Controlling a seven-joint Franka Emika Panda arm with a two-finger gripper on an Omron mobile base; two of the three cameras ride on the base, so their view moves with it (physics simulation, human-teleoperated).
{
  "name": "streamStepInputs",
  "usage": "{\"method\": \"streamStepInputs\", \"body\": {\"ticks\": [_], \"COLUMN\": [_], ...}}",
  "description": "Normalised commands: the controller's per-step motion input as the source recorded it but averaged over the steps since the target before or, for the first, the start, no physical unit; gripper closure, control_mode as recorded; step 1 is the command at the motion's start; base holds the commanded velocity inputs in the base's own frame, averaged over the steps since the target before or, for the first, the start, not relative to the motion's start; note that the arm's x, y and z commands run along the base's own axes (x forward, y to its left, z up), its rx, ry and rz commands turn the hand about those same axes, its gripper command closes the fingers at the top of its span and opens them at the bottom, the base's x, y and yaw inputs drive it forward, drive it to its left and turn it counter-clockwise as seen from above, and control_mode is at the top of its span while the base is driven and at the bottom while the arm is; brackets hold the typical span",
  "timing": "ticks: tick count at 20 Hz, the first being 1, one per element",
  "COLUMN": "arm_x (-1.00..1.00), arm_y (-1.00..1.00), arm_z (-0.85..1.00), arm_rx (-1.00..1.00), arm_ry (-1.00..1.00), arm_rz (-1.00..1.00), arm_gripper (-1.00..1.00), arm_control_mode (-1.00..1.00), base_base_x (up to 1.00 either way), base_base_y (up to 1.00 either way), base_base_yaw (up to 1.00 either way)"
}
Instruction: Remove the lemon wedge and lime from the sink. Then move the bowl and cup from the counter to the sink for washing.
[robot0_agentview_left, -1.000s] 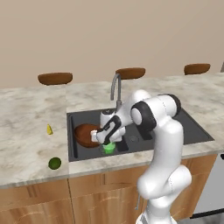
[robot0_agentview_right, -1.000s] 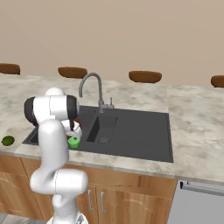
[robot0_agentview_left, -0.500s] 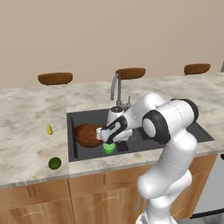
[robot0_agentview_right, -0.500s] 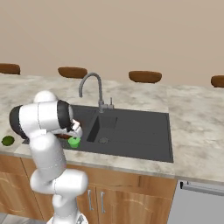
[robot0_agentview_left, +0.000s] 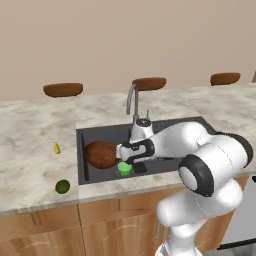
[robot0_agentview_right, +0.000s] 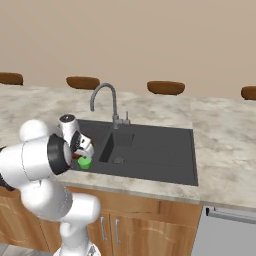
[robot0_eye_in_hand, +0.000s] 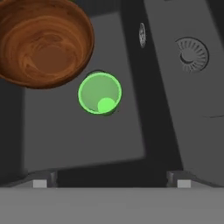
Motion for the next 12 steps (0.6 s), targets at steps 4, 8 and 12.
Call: {"method": "streamStepInputs", "body": {"ticks": [4,8,12], "arm_x": [-0.41,-0.42,-0.39], "arm_y": [-0.07,-0.03,0.0], "arm_z": [0.46,0.35,0.25], "arm_rx": [0.0,-0.01,-0.06], "arm_ry": [0.0,-0.07,-0.1], "arm_rz": [0.03,0.03,0.01], "arm_gripper": [-1.0,-1.0,-1.0], "arm_control_mode": [-1.0,-1.0,-1.0], "base_base_x": [0.0,0.0,0.0], "base_base_y": [0.0,0.0,0.0], "base_base_yaw": [0.0,0.0,0.0]}}
